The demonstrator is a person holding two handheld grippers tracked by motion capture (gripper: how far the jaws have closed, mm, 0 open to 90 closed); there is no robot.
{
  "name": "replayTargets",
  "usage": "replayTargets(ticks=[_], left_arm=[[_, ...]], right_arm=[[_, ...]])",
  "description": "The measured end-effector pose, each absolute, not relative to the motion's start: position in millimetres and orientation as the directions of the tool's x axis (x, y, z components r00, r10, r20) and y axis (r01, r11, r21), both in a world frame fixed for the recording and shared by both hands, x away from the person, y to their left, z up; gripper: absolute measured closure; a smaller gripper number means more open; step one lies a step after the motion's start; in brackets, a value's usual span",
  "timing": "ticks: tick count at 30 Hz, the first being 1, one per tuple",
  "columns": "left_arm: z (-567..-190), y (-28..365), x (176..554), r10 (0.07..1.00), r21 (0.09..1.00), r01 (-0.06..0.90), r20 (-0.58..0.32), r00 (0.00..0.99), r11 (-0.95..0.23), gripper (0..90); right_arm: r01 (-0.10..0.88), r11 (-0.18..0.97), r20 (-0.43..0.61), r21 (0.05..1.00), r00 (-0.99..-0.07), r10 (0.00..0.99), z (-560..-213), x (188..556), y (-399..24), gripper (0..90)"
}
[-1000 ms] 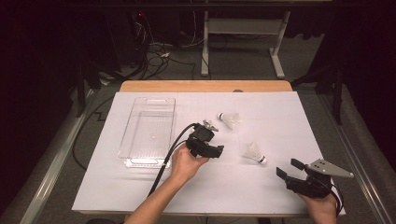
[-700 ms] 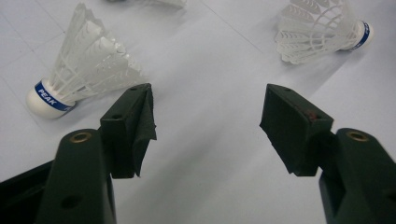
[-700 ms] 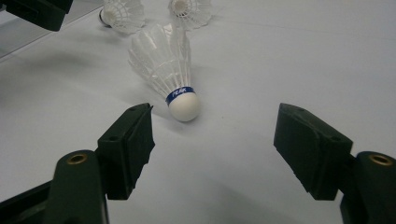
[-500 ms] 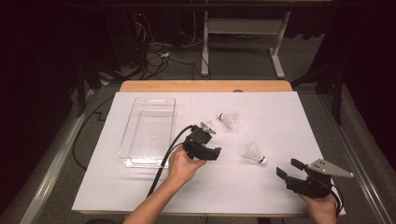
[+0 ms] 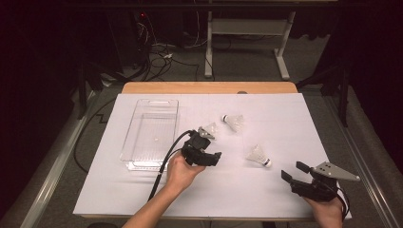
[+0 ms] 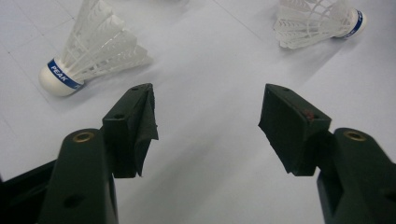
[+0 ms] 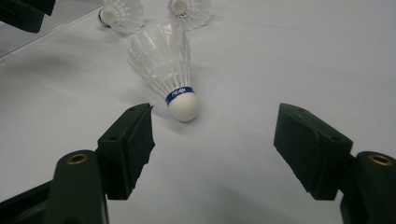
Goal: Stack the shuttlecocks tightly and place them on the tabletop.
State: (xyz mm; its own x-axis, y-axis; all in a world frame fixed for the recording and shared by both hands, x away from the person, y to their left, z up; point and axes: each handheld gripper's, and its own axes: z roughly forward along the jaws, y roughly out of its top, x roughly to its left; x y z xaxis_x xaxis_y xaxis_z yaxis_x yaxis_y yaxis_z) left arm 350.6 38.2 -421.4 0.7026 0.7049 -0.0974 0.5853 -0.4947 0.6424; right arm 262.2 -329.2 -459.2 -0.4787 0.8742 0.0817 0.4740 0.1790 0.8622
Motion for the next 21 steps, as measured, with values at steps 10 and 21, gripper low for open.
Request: replayTargets(ticks=[10, 21], left_arm=[[-422.8, 45.1, 343.5, 0.702, 0.653, 0.582, -0.106, 0.704, -0.485, 36.9], [-423.2, 51.5, 335.3, 0.703, 0.662, 0.579, -0.109, 0.703, -0.476, 37.1]], right_arm=[[0.475, 0.176, 0.084, 0.862, -0.477, 0.875, -459.2, 262.1, -329.0, 28.9], [0.475, 0.175, 0.085, 0.862, -0.476, 0.875, -459.2, 262.0, -329.0, 28.9]])
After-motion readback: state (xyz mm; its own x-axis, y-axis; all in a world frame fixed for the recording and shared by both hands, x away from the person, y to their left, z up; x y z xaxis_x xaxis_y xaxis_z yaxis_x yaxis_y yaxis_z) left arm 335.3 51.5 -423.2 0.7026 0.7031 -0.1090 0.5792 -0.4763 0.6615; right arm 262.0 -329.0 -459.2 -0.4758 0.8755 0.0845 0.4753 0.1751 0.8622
